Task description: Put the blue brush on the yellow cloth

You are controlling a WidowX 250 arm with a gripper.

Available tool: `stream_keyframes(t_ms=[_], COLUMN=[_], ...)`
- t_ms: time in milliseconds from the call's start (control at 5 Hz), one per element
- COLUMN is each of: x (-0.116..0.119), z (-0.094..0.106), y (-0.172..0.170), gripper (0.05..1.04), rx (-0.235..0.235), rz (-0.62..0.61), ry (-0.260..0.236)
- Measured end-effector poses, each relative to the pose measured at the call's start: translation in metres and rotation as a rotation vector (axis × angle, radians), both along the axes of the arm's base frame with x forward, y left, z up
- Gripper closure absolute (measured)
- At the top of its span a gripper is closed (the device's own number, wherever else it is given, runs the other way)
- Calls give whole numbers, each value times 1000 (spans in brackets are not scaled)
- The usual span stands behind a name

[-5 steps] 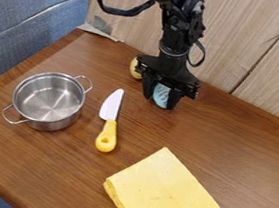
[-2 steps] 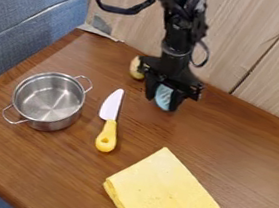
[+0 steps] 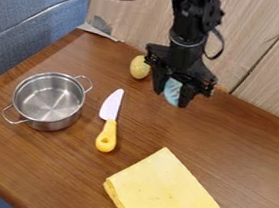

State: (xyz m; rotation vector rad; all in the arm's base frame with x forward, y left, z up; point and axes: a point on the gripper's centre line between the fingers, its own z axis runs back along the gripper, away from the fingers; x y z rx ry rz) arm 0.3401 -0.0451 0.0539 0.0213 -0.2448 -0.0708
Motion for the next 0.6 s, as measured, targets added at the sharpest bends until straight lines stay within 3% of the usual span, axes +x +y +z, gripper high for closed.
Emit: stream_keyframes(t_ms=[400, 600], x=[-63, -87], z=[15, 5], y=[-29, -45], gripper=[471, 471], rx=[-63, -76], rz=[-133, -206], ry=[14, 63])
